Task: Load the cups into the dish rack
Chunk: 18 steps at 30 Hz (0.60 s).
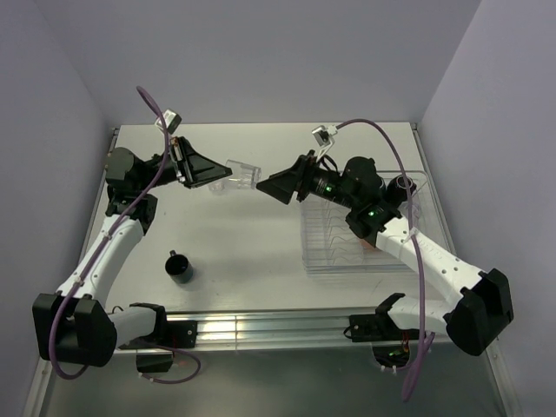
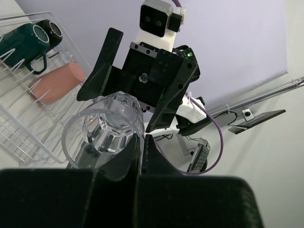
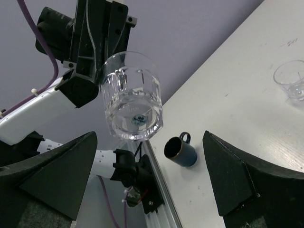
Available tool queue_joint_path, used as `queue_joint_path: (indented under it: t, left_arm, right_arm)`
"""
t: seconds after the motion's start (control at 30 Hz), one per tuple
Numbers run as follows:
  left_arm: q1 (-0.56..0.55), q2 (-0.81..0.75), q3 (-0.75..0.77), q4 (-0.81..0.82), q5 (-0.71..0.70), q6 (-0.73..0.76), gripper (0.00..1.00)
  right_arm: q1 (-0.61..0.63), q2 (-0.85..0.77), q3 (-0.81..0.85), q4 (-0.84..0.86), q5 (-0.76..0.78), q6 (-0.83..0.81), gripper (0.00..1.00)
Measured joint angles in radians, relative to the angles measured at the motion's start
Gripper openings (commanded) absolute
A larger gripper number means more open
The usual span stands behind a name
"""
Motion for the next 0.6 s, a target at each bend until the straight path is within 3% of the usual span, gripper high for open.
queue_joint_path:
  t: [0.37, 0.6]
  left_arm:
    - [-0.017, 0.025, 0.000, 0.007, 0.002, -0.001, 0.00]
    - [-0.029, 0.032, 0.000, 0.008, 0.001, 0.000, 0.00]
  right_arm:
    - [0.027, 0.066, 0.015, 0.097, 0.010, 0.044, 0.95]
    - [0.036, 0.090, 0.021, 0.116, 0.010, 0.058, 0.80]
